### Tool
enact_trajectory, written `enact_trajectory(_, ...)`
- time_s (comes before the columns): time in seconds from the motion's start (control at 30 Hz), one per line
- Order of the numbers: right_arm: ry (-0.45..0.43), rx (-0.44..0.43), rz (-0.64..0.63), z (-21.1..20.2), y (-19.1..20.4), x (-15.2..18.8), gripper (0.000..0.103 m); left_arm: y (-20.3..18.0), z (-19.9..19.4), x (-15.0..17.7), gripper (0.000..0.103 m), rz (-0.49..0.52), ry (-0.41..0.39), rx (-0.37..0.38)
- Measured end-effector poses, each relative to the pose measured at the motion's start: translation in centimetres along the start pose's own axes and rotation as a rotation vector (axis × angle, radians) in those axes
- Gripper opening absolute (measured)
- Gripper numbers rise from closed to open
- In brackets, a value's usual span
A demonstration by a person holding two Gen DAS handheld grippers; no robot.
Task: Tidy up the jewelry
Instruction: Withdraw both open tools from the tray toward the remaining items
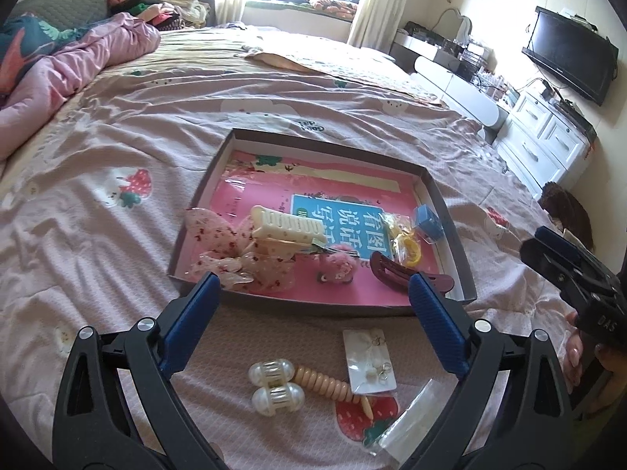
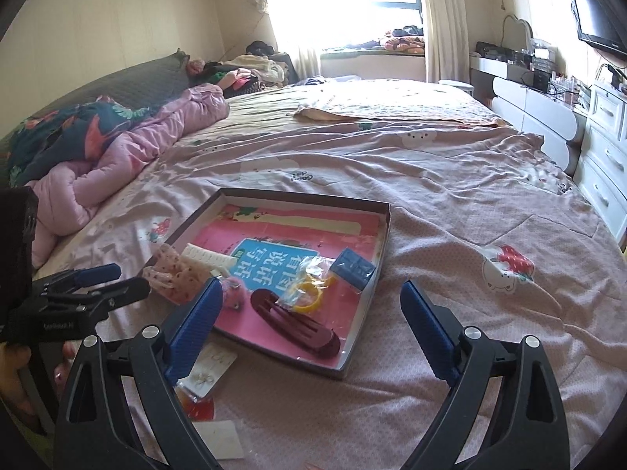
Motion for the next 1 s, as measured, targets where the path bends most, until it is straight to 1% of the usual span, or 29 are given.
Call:
enact_trajectory(0.13, -0.010, -0.011, -0.017, -1.1, 0.6, 0.4, 0.089, 0.7, -1.0, 0.0, 0.088, -0.013, -0.018, -0.006)
enact_trajectory(0.2, -0.013, -0.017, -0.024, -1.6, 0.9, 0.5, 0.089, 1.0, -1.7, 0.1, 0.088, -0.031, -0.041, -0.003)
enact_trajectory(0.37, -0.017, -0.027, -0.049, -2.4, 1.9, 1.0, 0.089, 1.6, -2.8, 0.5, 0.088, -0.038, -0.053, -0.016)
enact_trajectory(1.0, -0.003, -0.068, -0.128, -3.2, 5.2, 3.4, 0.090, 3.2, -4.4, 3.4, 0.088, -0.039, -0.043, -0.077)
Point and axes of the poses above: each gripper's, at about its wrist camera, not at the fingertips, and z roughly the way its jaws point, y to its left, x to its underside, the point moved 2 cm from there along z, roughly the way its jaws point, and after that the axes turned 1 degree about z, right-handed, at the moved point
